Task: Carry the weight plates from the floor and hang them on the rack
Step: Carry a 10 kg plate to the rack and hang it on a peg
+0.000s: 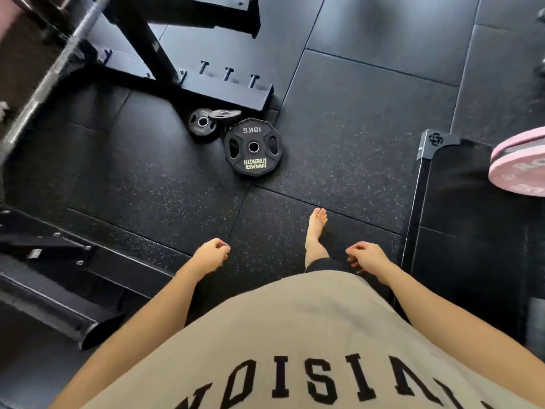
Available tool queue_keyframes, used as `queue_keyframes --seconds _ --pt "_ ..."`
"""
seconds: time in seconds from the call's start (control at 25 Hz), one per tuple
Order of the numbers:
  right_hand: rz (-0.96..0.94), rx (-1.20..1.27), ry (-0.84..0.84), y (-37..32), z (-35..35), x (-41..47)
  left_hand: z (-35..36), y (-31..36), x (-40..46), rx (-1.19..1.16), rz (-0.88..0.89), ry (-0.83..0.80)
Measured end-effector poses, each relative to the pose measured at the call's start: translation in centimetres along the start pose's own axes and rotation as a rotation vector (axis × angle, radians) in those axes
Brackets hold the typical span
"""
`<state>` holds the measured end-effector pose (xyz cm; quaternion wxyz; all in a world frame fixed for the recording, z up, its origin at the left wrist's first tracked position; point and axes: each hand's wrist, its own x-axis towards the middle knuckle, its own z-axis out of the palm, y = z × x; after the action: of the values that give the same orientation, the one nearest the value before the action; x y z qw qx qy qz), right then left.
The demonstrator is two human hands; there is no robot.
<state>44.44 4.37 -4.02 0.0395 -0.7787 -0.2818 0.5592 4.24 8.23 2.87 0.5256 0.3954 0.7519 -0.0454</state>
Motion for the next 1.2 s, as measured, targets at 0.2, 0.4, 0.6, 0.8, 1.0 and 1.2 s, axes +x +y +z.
queue_keyframes --seconds 0.2,0.4,0.6,0.8,1.0,1.2 --pt "-0.020 -0.119 -0.059 -11.5 -5.1 6.9 2.8 5.1 5.2 -0.090 -0.173 0.049" --pt "-0.071 -0.277 -0.149 -24.7 -8.6 11.8 0.2 9.2 8.5 -0.171 -0.263 0.185" --pt "-0.088 -0.318 -0.158 -34.9 -7.0 15.5 -4.9 12.1 13.9 -0.223 -0.283 0.110" --pt "-0.014 -0.252 -0.098 -40.6 -3.6 19.6 -12.3 13.8 21.8 -0.151 -0.234 0.006" --pt "0.089 -0.227 -0.096 -45.3 2.0 30.8 -16.7 14.6 35.3 -0.075 -0.260 -0.056" --pt "0.128 -0.201 -0.041 -45.8 8.2 46.4 -14.7 14.2 50.9 -0.183 -0.308 0.036"
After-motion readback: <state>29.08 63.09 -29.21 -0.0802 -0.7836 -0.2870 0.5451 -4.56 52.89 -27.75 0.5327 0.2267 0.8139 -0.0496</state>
